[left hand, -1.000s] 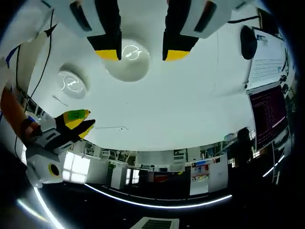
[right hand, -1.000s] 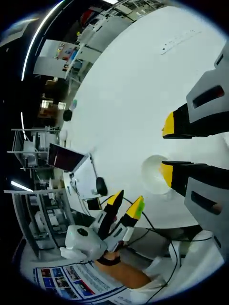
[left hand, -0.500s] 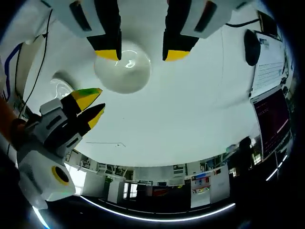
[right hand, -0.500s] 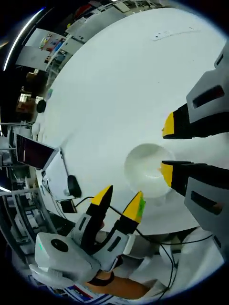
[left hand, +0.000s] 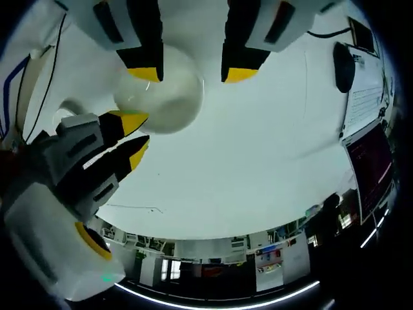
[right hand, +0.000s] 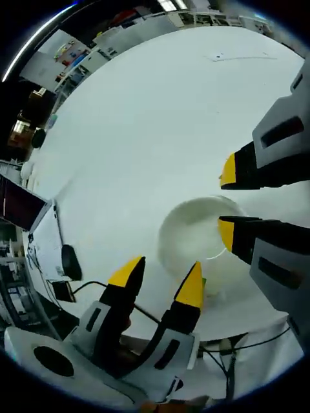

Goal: Tidy tabletop coffee trays, cups and spoons，present forward

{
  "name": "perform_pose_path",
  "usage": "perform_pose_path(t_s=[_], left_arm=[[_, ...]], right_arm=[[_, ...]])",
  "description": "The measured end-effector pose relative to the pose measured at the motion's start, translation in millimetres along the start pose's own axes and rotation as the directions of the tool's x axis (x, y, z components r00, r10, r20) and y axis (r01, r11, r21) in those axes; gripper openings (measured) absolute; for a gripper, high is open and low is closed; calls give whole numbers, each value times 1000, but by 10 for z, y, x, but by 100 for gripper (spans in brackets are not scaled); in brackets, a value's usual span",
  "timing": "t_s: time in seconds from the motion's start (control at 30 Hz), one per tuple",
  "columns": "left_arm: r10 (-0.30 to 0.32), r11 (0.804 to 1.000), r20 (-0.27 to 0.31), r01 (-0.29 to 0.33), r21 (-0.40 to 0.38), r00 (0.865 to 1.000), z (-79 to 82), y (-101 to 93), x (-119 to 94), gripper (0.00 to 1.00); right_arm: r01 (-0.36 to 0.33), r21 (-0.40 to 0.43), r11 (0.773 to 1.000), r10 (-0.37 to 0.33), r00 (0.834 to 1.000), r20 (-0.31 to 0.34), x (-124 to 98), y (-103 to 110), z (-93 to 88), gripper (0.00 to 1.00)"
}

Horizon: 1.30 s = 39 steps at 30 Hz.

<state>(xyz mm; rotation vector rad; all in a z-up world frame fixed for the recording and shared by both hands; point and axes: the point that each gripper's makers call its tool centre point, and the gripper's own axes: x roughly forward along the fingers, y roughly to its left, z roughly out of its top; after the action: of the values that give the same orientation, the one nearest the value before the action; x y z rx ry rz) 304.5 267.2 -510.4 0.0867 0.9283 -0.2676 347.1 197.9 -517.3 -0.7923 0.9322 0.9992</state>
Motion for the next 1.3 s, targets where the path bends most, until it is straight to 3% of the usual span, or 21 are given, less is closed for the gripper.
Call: perform_pose_path(t_s=[0.37,0.43,0.57,0.67,0.87,1.17,1.3], left_arm=[[-14,999,-19,13,-45,1000,-34,-85,117,35],[-17,998,-19,16,-55,1000,-31,-97,127,31],[11,999,-38,-12,-41,999,-61,-52,144,24],[11,994,-35,-15,-108,999,-57,-15,146,21],[28,992,-33,-32,-122,999,-36,15,200,17],[65,969,-50,-75,-233,997,-15,63,233,11],[79,972,-61,-90,-217,995,-16,52,239,10]], right_arm=[[-51,88,995,52,999,-14,99,17,-51,15],[-61,116,991,63,998,-8,121,22,-55,15],[-59,146,987,63,998,-18,146,18,-45,14],[-55,169,984,61,998,-28,151,7,-42,12],[-63,243,968,75,996,-38,155,-5,-43,9],[-35,323,946,73,992,-106,156,1,-90,7],[-38,341,939,81,990,-115,147,12,-116,7]])
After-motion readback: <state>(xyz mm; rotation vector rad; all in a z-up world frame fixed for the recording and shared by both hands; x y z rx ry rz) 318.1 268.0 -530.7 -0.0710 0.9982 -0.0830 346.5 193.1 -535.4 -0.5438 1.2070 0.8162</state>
